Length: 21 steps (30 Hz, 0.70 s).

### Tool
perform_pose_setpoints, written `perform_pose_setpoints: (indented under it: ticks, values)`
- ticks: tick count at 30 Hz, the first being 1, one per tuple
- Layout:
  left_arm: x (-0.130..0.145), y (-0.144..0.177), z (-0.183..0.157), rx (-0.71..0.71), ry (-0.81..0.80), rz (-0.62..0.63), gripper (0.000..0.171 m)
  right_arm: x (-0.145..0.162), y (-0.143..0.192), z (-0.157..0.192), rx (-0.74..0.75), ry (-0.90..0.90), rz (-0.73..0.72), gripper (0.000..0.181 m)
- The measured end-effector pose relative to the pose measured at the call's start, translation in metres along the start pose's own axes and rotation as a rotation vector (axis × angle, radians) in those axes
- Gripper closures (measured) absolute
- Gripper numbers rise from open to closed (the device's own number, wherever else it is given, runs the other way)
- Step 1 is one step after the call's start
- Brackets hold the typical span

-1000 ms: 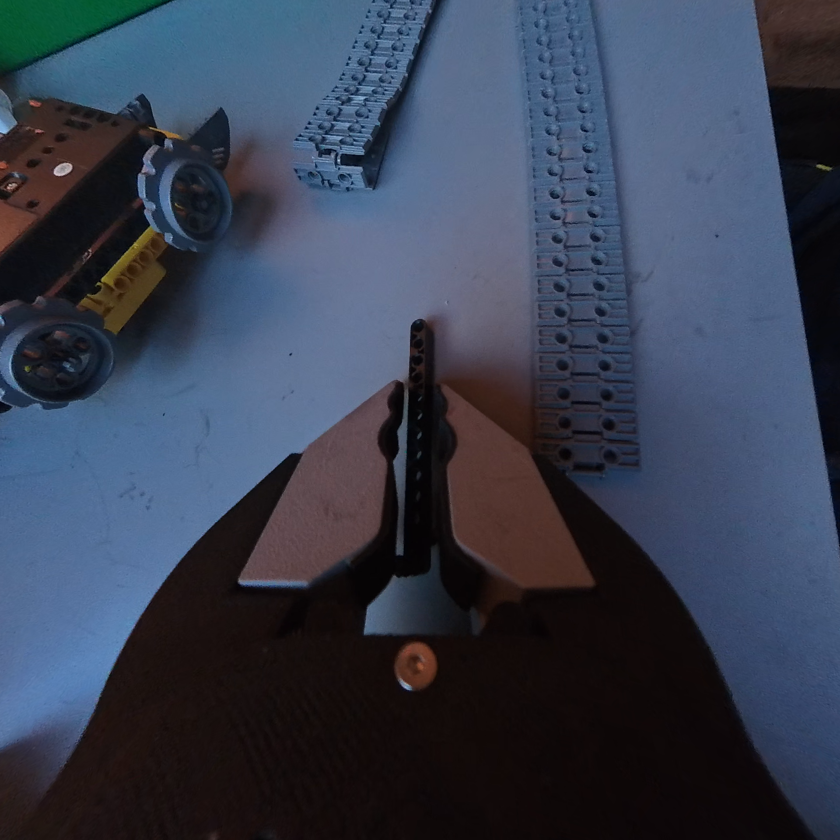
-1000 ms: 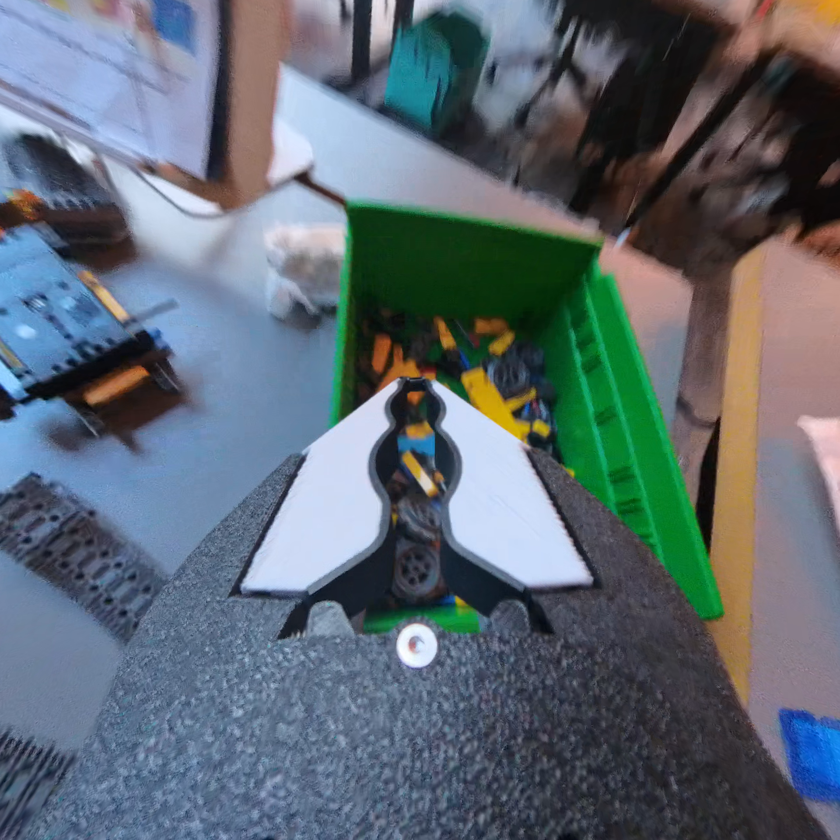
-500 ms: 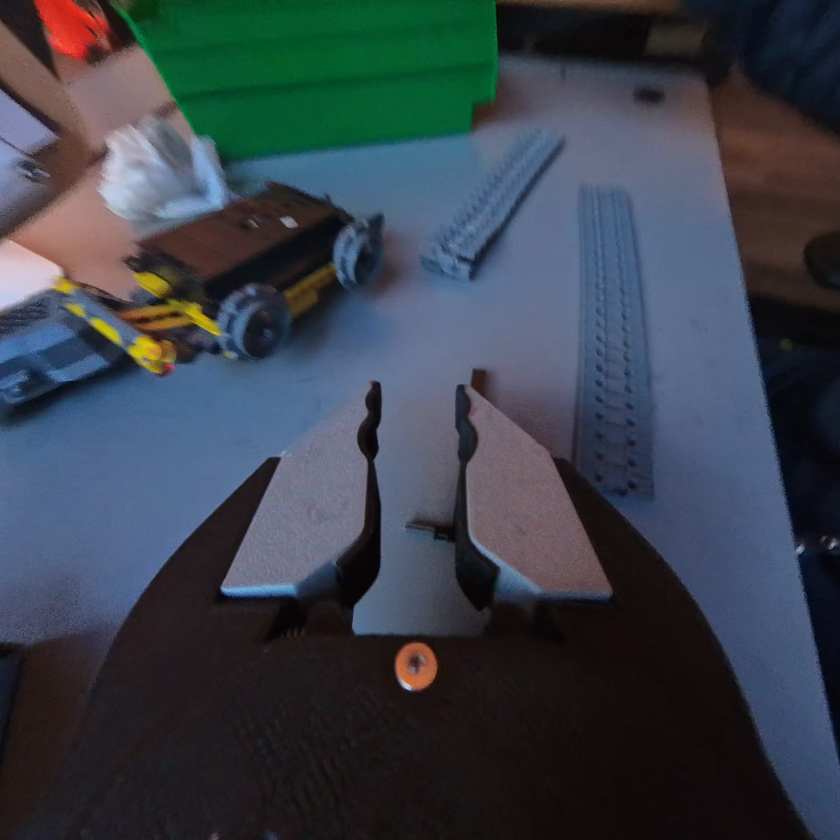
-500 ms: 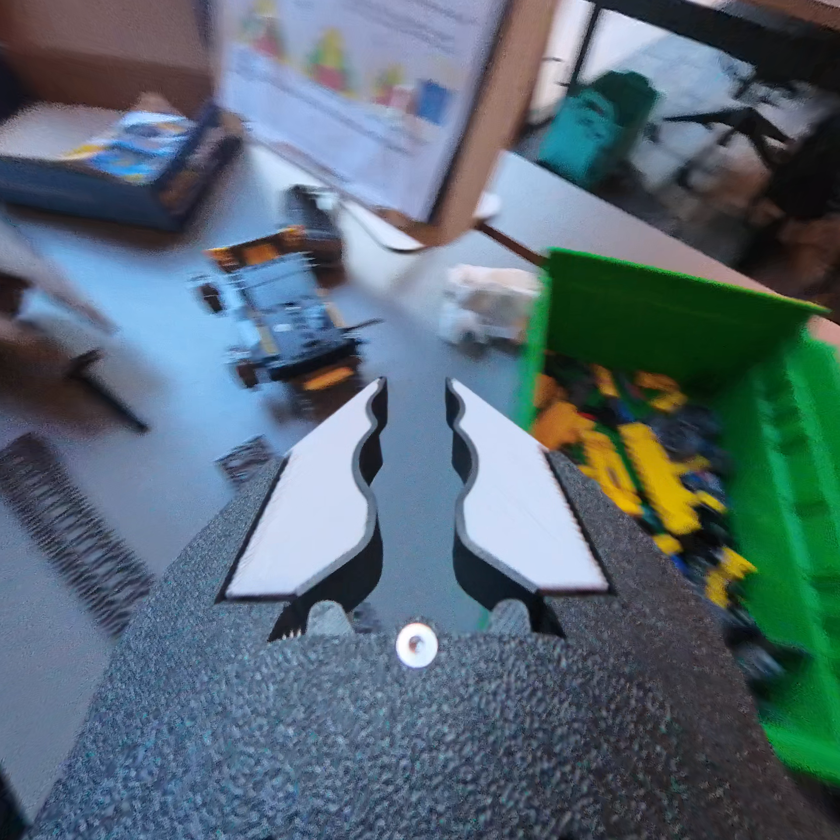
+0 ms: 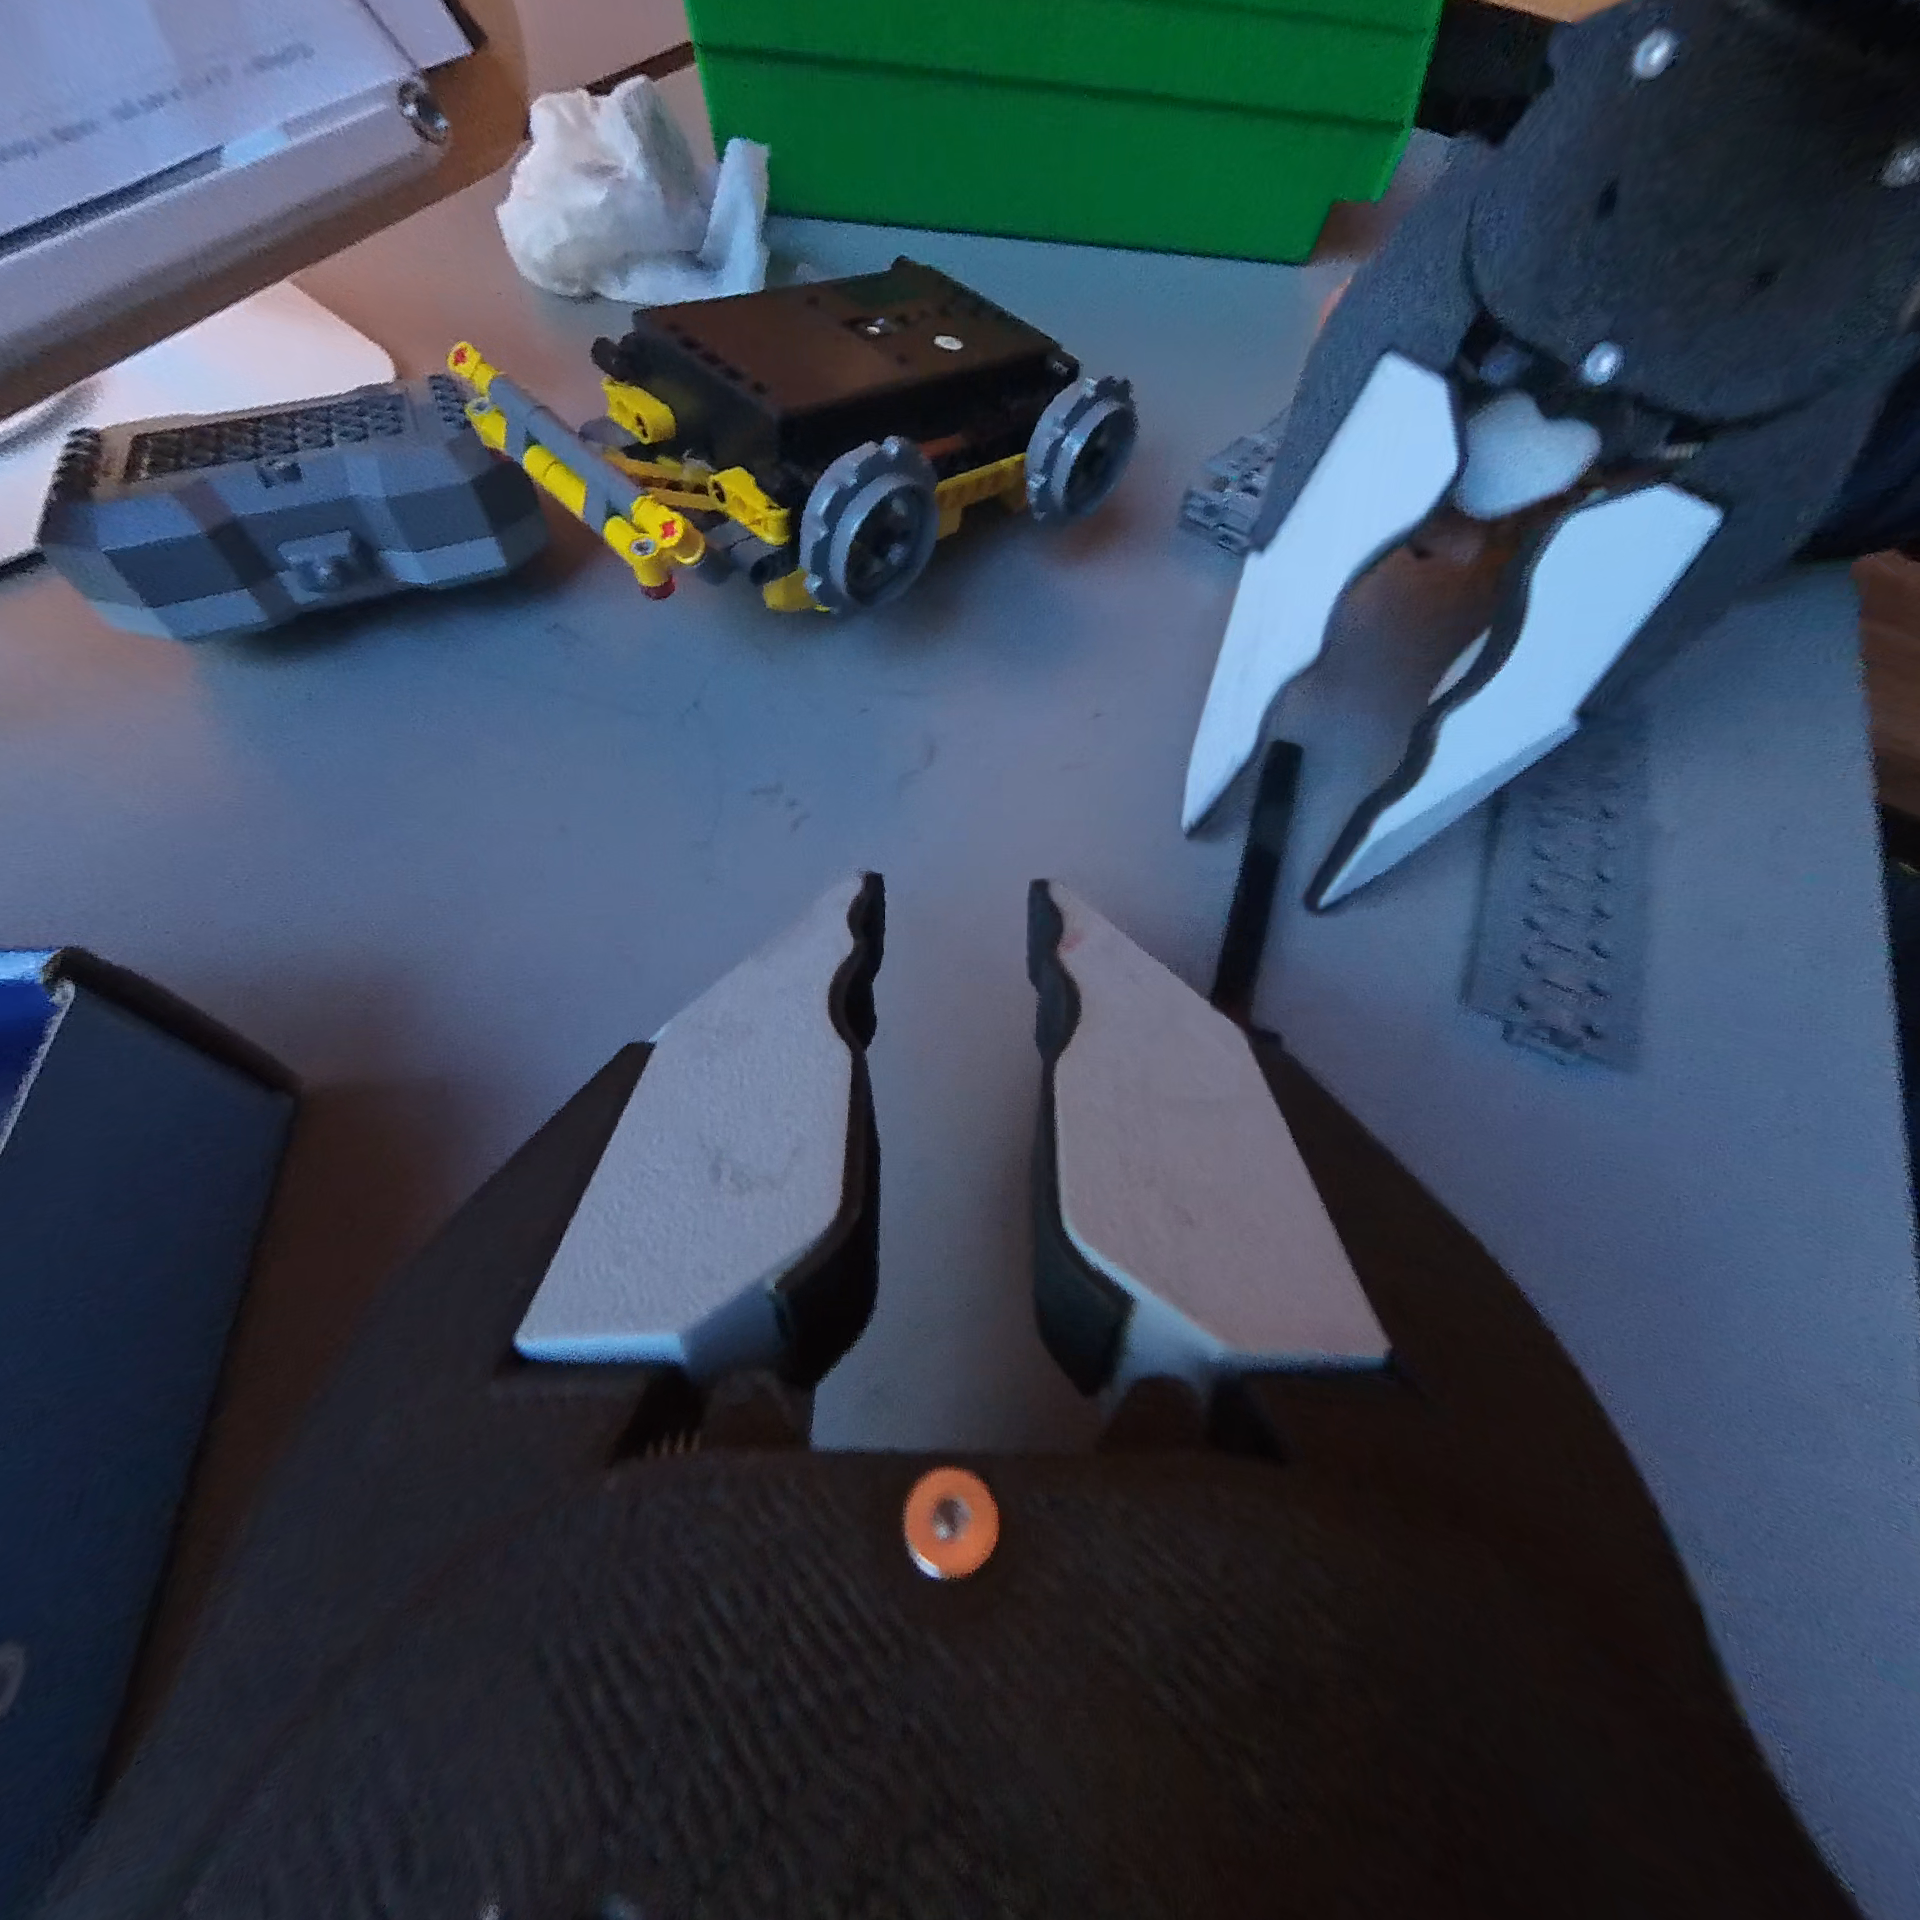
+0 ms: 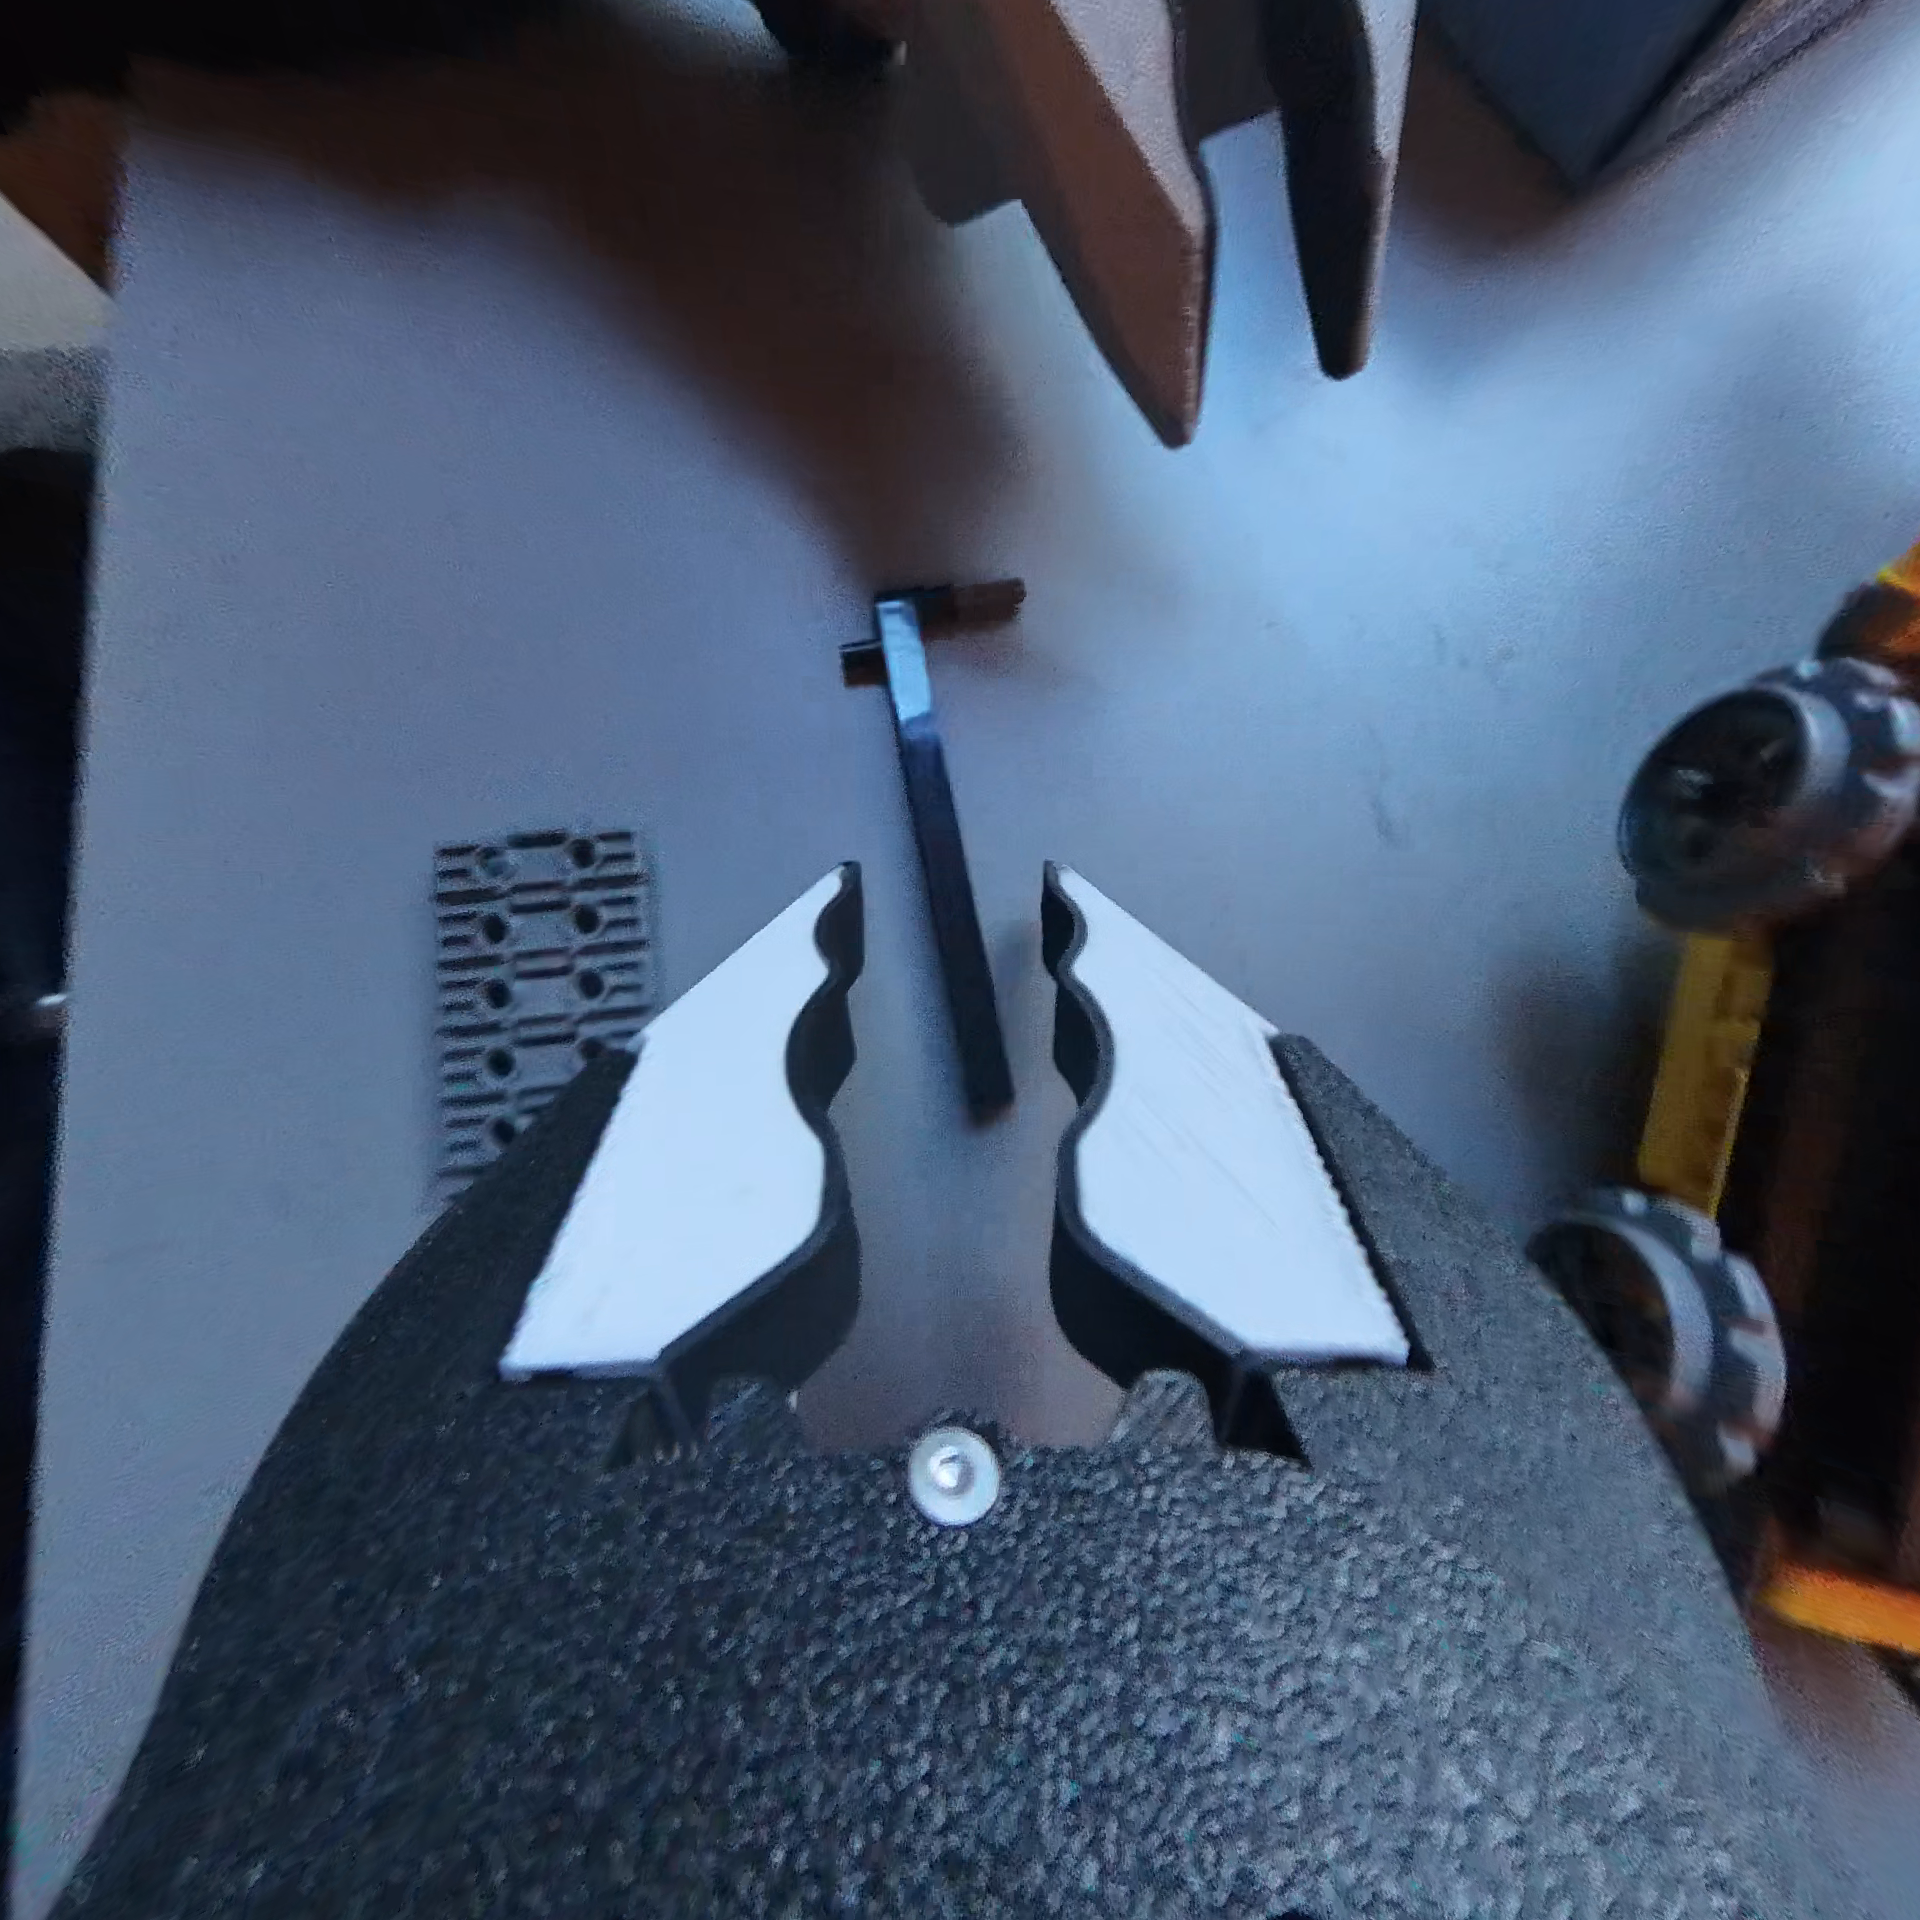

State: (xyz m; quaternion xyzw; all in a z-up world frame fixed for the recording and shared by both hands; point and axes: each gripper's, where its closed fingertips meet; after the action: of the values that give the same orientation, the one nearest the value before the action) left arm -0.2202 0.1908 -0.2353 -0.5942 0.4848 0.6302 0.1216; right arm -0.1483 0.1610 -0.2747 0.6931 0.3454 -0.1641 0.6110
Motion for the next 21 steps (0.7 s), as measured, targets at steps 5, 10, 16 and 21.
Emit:
perform_pose_setpoints:
  ticks: [5,10,16,21]
  values:
    - [-0.001,0.0,0.005,-0.027,0.011,-0.012,0.146,-0.006,-0.007,0.007,-0.072,0.036,0.025,0.176]
    - [-0.009,0.01,0.012,-0.084,0.004,-0.063,0.164,-0.031,0.01,-0.024,0.126,0.071,-0.14,0.177]
    - [-0.017,0.001,-0.018,0.218,0.179,-0.153,0.147,-0.036,0.025,-0.057,0.378,0.198,-0.217,0.177]
    - [-0.021,0.0,-0.029,0.286,0.168,-0.175,0.147,-0.041,0.029,-0.052,0.515,0.444,-0.248,0.177]
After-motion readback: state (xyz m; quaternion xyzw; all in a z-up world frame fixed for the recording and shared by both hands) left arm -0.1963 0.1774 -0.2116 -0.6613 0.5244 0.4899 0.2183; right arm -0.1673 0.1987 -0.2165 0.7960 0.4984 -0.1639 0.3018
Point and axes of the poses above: each gripper's, where its closed fingertips meet, y back along the fingers, x out of its underside, z = x × y across the jaws, and after that the axes turned 11 degrees about x, right-handed
